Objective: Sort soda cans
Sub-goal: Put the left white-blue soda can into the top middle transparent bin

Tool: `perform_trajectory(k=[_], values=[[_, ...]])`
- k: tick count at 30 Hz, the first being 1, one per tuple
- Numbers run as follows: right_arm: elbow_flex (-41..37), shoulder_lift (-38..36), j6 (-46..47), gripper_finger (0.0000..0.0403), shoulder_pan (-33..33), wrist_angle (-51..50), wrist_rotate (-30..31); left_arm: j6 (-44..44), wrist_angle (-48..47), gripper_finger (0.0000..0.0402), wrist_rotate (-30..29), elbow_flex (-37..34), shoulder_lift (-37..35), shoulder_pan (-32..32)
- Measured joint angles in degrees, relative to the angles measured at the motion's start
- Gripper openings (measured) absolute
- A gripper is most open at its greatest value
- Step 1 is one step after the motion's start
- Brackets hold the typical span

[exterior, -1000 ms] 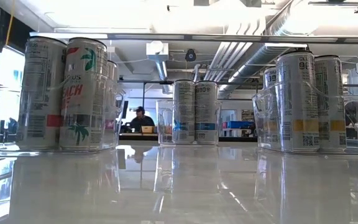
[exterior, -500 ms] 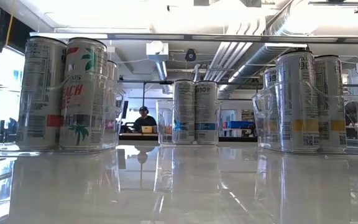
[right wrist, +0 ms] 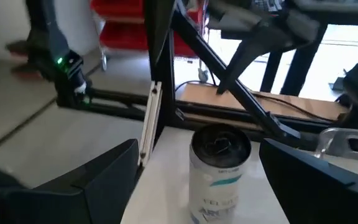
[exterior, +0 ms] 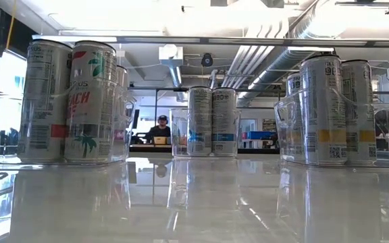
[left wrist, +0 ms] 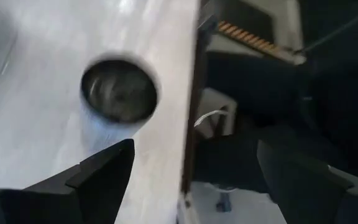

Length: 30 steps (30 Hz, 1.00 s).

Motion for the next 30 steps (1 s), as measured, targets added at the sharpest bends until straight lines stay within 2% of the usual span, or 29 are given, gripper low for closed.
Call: perform_trajectory(k=[3, 8, 15, 20, 26, 30], values=[[0.0, 2.43, 2.43, 0.033, -0.03, 2.73, 0.69, -5.56, -1.35, 0.0335, -0.03, 0.01, 4.68, -1.03], [-0.07, 3.91, 3.89, 0.033, -0.03, 2.08, 8.75, -7.73, -1.58, 0.0335, -3.8, -0.04, 12.41, -1.23], [-0.05, 6.58, 4.31, 0.033, -0.29, 3.88, 8.73, -10.4, -1.5, 0.0335, -8.54, -0.22, 19.58, -0.57], [-0.01, 8.59, 4.27, 0.033, -0.56, 9.12, 6.23, -10.63, -1.56, 0.0335, -13.59, -0.52, 20.89, 0.14], [-0.04, 10.49, 4.26, 0.033, -0.54, 10.52, 5.43, -10.54, -0.21, 0.0335, -17.62, -2.92, 21.35, 1.71], [-0.04, 10.41, 4.26, 0.033, -0.64, 10.9, 4.97, -8.72, 1.13, 0.0335, -18.29, -3.2, 22.46, 3.18]])
